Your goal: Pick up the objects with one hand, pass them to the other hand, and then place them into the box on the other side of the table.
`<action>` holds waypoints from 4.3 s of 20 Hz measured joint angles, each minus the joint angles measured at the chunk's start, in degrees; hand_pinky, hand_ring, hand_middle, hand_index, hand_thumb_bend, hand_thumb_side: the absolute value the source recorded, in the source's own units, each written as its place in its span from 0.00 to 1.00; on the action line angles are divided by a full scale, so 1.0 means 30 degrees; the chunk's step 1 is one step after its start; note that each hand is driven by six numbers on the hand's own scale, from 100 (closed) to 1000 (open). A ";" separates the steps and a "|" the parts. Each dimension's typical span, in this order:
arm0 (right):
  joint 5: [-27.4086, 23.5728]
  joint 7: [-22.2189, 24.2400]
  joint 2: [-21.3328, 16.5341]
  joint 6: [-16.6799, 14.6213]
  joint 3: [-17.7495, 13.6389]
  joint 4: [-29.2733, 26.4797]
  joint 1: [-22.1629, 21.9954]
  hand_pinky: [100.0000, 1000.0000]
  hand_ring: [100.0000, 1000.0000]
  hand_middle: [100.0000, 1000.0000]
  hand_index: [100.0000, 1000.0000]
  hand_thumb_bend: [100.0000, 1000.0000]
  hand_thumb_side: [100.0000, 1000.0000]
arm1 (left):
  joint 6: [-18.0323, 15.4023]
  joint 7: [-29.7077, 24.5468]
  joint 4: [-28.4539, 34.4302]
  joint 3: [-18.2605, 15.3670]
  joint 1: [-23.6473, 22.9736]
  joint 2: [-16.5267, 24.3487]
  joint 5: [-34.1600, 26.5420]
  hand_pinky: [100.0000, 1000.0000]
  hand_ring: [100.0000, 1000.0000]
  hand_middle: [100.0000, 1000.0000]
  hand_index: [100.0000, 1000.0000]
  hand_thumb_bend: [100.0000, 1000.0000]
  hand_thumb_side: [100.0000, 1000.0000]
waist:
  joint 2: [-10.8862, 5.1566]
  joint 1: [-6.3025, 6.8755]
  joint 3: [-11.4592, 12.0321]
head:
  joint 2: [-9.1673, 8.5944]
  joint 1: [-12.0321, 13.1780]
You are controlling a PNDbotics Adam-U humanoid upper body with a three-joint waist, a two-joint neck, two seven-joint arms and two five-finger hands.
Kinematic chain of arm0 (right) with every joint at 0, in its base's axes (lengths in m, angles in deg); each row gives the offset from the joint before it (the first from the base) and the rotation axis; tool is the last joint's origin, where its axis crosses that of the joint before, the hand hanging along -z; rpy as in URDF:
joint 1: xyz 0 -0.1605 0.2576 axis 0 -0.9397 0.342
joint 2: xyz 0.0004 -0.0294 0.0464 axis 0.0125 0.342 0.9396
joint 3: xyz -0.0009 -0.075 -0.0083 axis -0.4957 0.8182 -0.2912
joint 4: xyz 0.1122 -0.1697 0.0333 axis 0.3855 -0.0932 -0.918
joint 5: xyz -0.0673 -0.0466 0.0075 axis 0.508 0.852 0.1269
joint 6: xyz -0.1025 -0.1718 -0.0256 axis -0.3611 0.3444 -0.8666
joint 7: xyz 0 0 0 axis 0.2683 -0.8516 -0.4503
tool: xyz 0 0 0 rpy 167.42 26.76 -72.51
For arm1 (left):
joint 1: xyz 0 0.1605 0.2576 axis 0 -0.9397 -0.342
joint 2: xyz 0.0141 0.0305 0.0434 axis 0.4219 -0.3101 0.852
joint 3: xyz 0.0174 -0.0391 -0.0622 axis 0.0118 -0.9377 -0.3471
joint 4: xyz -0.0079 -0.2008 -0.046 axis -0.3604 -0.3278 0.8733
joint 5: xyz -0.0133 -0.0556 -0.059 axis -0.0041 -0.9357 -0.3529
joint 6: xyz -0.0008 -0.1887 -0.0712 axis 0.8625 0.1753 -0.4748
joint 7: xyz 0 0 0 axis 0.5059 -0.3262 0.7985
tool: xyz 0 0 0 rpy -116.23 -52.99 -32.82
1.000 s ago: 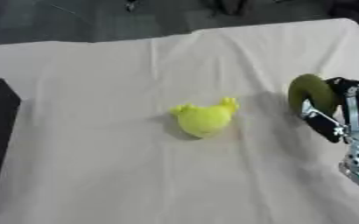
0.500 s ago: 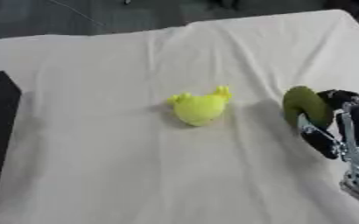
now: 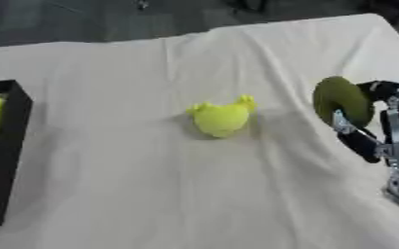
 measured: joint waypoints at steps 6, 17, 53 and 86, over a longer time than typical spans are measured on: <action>-0.0848 0.0093 -0.0574 -0.1184 0.0868 -0.0002 0.0539 0.51 0.38 0.29 0.47 0.00 0.00 | 0.0232 -0.0653 -0.0138 0.0440 0.0438 -0.0185 0.0154 0.75 0.88 0.71 0.72 0.00 0.80 | -0.0321 -0.0014 -0.0221 | 0.0214 0.0181; -0.1562 0.3320 -0.1856 -0.3296 0.3215 -0.0018 0.1447 0.52 0.37 0.29 0.47 0.00 0.00 | 0.1160 -0.3893 -0.0374 0.1761 0.1948 -0.0935 0.1783 0.76 0.90 0.73 0.76 0.00 0.66 | -0.1168 -0.0014 -0.0821 | 0.0513 0.0806; -0.5897 1.1233 -0.2537 -0.3484 0.5036 -0.0065 0.7803 0.50 0.36 0.29 0.47 0.00 0.00 | 0.1813 -1.1934 0.1183 0.3093 0.4658 -0.1951 0.2393 0.76 0.88 0.72 0.75 0.00 0.60 | -0.2572 -0.0013 -0.0937 | 0.2260 0.1198; -0.9631 1.4720 -0.2069 -0.2557 0.5253 -0.0065 0.8634 0.47 0.33 0.28 0.46 0.00 0.00 | 0.4083 -1.4265 0.1324 0.3770 0.4780 -0.1874 0.3121 0.84 0.97 0.80 0.82 0.03 0.49 | -0.2963 -0.0138 -0.0837 | 0.3032 0.1660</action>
